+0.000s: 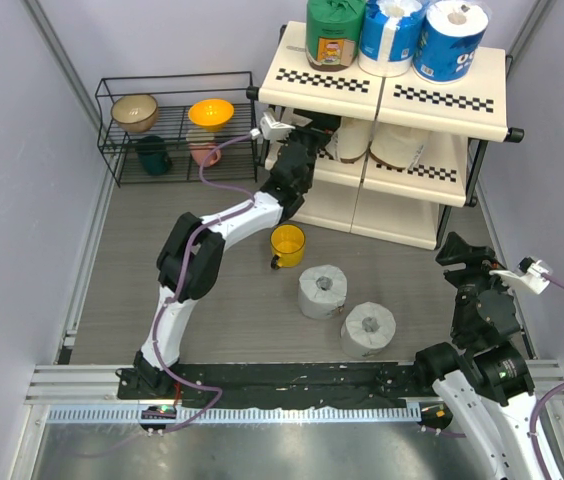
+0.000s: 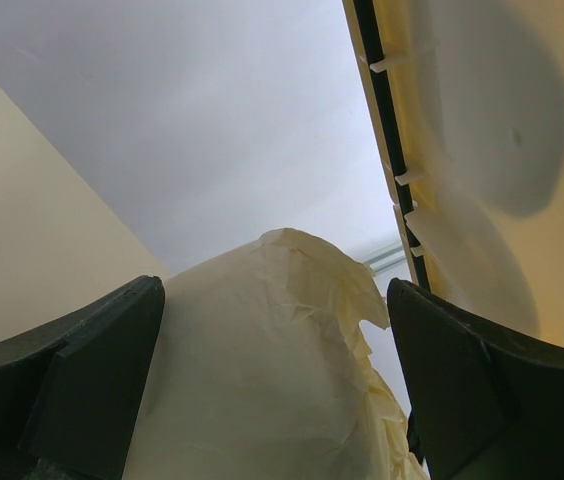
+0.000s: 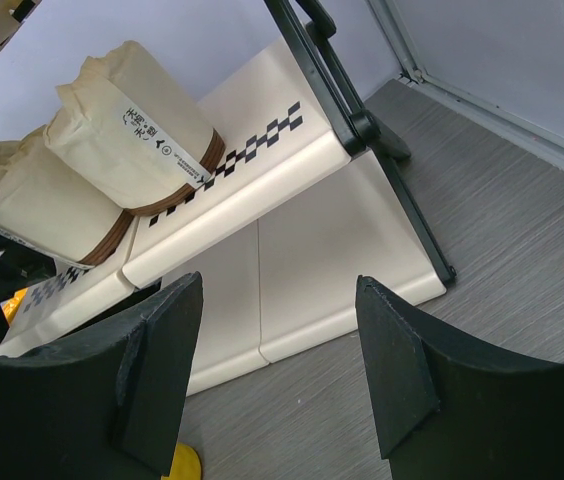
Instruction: Place and organize the paper towels onto the shelf
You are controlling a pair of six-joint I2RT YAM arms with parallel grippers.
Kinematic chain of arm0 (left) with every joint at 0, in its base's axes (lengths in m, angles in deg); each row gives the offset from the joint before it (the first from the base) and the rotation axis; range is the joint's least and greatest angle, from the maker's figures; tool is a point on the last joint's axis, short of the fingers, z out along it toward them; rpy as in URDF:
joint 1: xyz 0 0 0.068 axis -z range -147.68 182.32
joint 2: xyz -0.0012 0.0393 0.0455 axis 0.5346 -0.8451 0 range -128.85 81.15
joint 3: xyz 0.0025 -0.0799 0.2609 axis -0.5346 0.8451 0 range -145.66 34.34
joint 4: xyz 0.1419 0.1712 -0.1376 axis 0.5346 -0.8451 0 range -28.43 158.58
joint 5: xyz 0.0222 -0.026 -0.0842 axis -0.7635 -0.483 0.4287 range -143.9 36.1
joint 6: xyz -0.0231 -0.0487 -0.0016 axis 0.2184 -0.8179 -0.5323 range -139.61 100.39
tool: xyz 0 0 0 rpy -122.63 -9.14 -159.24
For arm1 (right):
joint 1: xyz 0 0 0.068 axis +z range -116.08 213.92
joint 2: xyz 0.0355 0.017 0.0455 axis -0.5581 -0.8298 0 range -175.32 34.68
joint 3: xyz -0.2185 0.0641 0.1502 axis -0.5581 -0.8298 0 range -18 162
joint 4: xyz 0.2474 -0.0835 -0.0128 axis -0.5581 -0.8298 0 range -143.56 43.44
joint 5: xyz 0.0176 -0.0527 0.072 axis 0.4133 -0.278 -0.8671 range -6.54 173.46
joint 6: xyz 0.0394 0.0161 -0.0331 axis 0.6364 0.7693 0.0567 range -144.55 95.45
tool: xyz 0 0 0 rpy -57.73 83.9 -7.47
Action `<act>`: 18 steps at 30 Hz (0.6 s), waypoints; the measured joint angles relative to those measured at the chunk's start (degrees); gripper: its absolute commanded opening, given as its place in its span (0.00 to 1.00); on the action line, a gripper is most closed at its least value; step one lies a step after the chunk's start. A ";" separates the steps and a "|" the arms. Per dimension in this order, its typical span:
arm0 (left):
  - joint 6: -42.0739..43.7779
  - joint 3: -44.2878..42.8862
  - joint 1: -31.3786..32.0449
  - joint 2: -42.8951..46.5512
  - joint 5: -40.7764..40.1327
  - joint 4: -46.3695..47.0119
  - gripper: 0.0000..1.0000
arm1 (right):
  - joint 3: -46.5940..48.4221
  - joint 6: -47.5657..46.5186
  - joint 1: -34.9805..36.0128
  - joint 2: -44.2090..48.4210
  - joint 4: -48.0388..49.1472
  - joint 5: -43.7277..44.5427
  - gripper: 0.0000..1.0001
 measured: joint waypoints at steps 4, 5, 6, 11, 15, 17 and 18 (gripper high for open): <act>0.00 -0.15 0.42 -0.44 0.00 0.20 1.00 | 0.00 0.00 0.00 0.00 0.00 0.07 0.68; 0.00 -0.22 0.52 -0.50 0.00 0.17 1.00 | 0.00 0.00 0.00 0.00 0.00 0.09 0.68; 0.02 -0.26 0.61 -0.52 0.00 0.17 1.00 | 0.00 0.00 0.00 0.00 -0.02 0.11 0.68; 0.07 -0.33 0.92 -0.55 -0.13 0.17 1.00 | 0.00 0.00 0.00 0.00 -0.22 0.13 0.68; 0.28 -0.33 0.90 -0.55 -0.46 0.20 1.00 | 0.00 0.00 0.00 0.00 -0.48 0.15 0.68; 0.31 -0.33 0.90 -0.55 -0.57 0.31 1.00 | 0.00 0.00 0.00 0.00 -0.55 0.15 0.68; 0.31 -0.28 0.87 -0.52 -0.92 0.37 1.00 | 0.00 0.00 0.00 0.00 -0.59 0.15 0.68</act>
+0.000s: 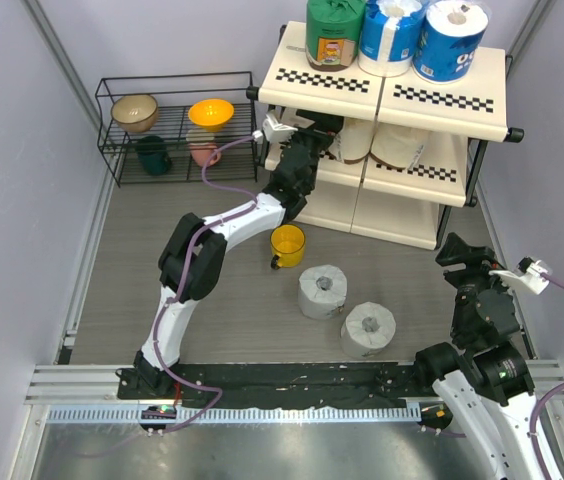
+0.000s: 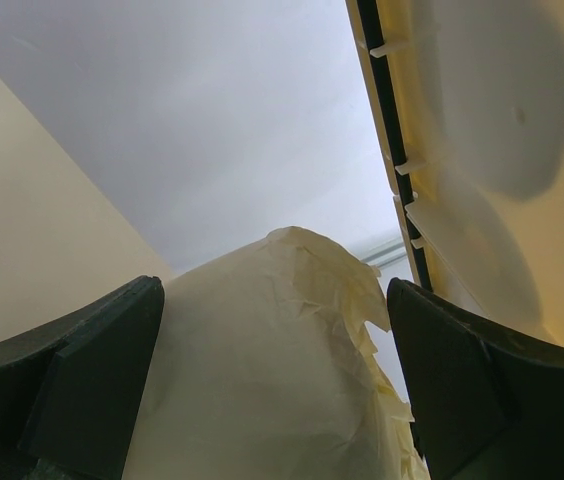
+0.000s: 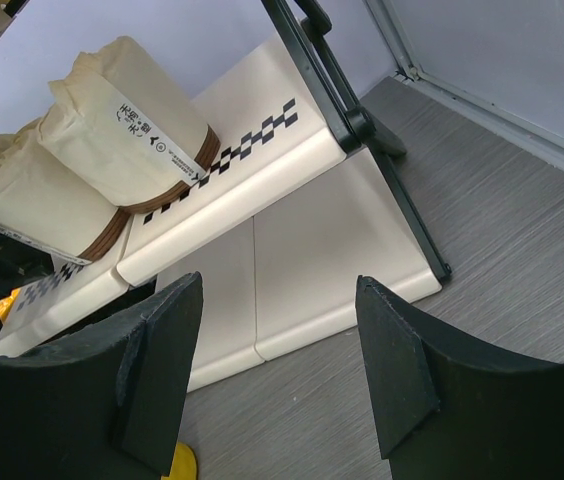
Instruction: Place and organize the paper towels onto the shelf
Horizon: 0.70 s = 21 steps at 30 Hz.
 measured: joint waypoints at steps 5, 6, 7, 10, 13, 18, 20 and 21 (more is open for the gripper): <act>0.00 1.44 -0.50 0.50 -0.81 0.68 1.00 | 0.00 0.00 0.00 0.00 -0.17 0.00 0.68; 0.00 2.01 -0.59 0.81 -0.94 0.79 1.00 | 0.00 0.00 0.00 0.00 -0.17 0.00 0.68; 0.00 2.67 -0.74 1.16 -1.05 0.92 1.00 | 0.00 0.00 0.00 0.00 -0.17 0.00 0.68; 0.02 4.83 -1.14 2.84 -1.07 1.40 1.00 | 0.00 0.02 0.00 0.00 -0.17 -0.02 0.68; 0.07 7.30 -1.20 4.87 -1.05 2.58 1.00 | 0.00 0.02 0.00 0.00 -0.20 -0.02 0.68; 0.17 13.70 -1.44 9.44 -1.07 5.03 1.00 | 0.00 0.13 0.00 0.00 -0.20 -0.07 0.68; 0.20 17.49 -1.46 11.67 -1.11 6.19 1.00 | 0.00 0.26 0.00 0.00 -0.20 -0.09 0.68; 0.22 18.71 -1.46 12.44 -1.27 6.64 1.00 | 0.00 0.31 0.00 0.00 -0.22 -0.11 0.68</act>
